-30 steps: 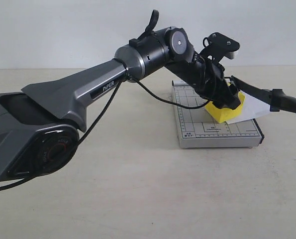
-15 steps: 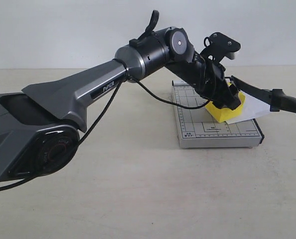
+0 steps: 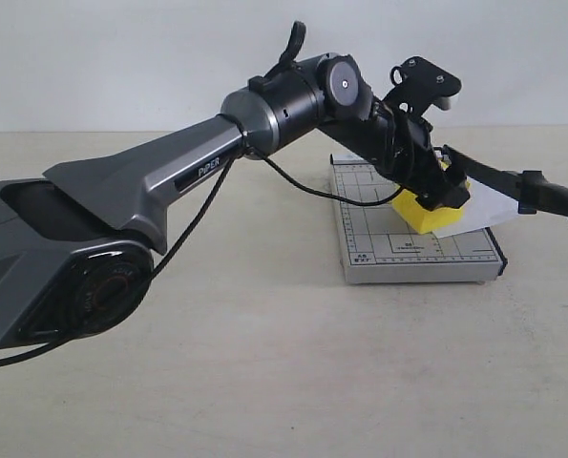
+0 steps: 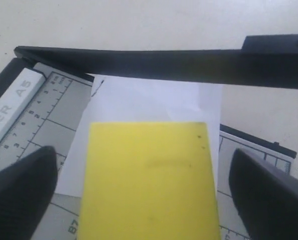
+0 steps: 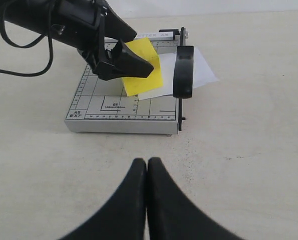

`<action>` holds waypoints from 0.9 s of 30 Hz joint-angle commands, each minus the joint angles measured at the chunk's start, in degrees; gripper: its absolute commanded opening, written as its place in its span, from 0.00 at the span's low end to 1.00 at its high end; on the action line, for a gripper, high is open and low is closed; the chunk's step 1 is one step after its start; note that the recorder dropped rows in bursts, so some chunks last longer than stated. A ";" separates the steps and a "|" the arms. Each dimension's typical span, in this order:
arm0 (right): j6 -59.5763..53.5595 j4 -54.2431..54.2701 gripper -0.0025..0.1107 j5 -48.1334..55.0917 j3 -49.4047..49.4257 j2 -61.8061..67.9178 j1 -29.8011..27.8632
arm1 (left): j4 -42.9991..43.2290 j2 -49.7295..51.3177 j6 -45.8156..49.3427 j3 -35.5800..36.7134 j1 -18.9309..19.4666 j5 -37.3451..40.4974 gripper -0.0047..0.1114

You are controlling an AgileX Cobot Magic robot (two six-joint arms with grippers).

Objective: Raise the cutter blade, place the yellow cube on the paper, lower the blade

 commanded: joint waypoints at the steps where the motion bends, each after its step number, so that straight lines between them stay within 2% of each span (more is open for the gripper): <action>1: -0.10 0.14 0.02 -0.23 -0.33 -0.01 -0.09 | 3.37 -4.32 -9.27 -1.50 0.06 3.59 0.76; 5: -0.10 0.14 0.02 -0.23 -0.33 -0.01 -0.09 | 18.05 -8.88 -25.00 -1.50 0.06 6.31 0.54; 6: -0.10 0.14 0.02 -0.23 -0.33 -0.01 -0.09 | 24.70 -10.53 -31.60 -1.50 0.15 8.50 0.39; 7: -0.10 0.14 0.02 -0.23 -0.33 -0.01 -0.09 | 27.04 -11.37 -34.77 -1.50 0.18 9.39 0.30; 8: -0.10 0.14 0.02 -0.23 -0.33 -0.01 -0.09 | 30.04 -12.61 -39.83 -1.50 0.56 10.18 0.12; 9: -0.10 0.14 0.02 -0.23 -0.33 -0.01 -0.09 | 32.14 -13.47 -44.16 -1.50 0.81 10.41 0.08; 11: -0.10 0.14 0.02 -0.23 -0.33 -0.01 -0.09 | 35.70 -14.69 -50.33 -1.50 1.09 11.07 0.08; 15: -0.20 -0.11 0.02 0.43 -0.33 -0.01 -0.09 | 45.64 -17.52 -50.99 -1.50 0.12 12.33 0.08; 19: -0.20 -0.97 0.02 0.57 -0.33 -0.01 -0.09 | 47.04 -21.48 -49.40 -1.23 -1.33 11.57 0.08; 23: -0.20 -0.97 0.02 0.68 -0.33 -0.01 -0.09 | 47.22 -24.05 -47.75 3.17 -1.53 13.27 0.08; 27: -1.79 -0.97 0.02 0.79 -0.33 -0.01 -0.09 | 52.87 -31.63 -47.30 15.10 -1.26 6.83 0.08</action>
